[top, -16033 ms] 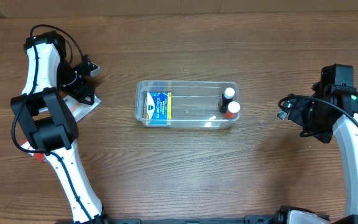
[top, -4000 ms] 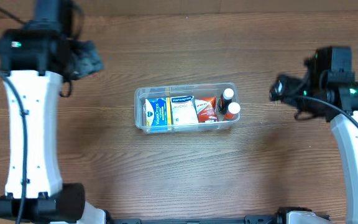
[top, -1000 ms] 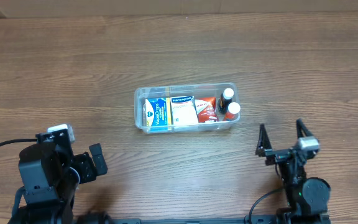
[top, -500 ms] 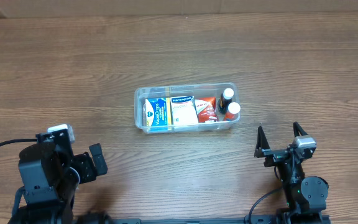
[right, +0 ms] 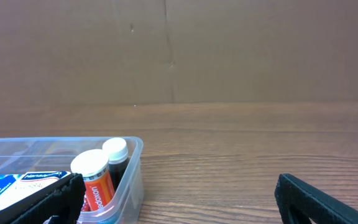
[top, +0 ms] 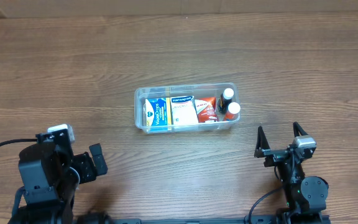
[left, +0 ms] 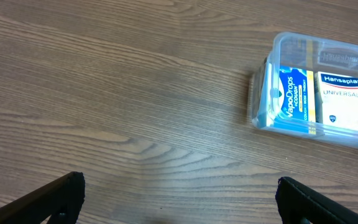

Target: Pack container

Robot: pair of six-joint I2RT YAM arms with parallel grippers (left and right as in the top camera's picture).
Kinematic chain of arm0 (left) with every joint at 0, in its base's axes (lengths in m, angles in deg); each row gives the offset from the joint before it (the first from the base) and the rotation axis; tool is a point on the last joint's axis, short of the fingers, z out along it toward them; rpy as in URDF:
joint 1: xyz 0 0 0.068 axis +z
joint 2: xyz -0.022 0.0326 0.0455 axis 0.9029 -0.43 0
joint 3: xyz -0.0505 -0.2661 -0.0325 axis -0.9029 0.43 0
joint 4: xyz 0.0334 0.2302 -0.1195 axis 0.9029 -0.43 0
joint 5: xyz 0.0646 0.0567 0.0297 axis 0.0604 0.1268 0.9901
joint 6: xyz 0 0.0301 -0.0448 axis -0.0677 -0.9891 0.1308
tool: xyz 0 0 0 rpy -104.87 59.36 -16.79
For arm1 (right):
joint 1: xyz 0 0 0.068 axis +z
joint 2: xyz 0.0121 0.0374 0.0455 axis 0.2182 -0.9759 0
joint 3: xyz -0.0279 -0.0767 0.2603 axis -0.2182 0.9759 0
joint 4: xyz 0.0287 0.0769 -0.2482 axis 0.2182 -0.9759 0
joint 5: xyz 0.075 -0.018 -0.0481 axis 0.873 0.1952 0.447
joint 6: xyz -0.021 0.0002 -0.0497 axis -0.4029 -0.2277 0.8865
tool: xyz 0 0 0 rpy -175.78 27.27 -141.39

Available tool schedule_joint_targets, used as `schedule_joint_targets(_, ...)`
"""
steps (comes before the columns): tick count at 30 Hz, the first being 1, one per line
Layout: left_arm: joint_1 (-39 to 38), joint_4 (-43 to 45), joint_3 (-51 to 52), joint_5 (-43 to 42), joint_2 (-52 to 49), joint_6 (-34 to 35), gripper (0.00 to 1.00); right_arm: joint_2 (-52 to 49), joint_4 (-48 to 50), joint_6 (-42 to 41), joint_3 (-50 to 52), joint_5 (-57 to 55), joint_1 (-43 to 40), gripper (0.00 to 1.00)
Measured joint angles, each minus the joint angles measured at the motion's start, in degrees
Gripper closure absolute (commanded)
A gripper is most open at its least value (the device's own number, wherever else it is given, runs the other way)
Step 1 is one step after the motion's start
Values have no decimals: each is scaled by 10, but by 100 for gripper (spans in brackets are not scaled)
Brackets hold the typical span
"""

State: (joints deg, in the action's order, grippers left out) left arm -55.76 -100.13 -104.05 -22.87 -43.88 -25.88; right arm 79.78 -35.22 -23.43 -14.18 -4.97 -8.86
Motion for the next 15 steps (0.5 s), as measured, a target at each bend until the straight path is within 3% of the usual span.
schedule_joint_targets(6,0,-1,9,-1,8,0,0,0,0,0,0,0,0,0)
schedule_joint_targets(8,-1,48,57,-4,50,0,0,0,0,0,0,0,0,0)
schedule_joint_targets(15,-39,404,357,-12,247,0,0,0,0,0,0,0,0,0)
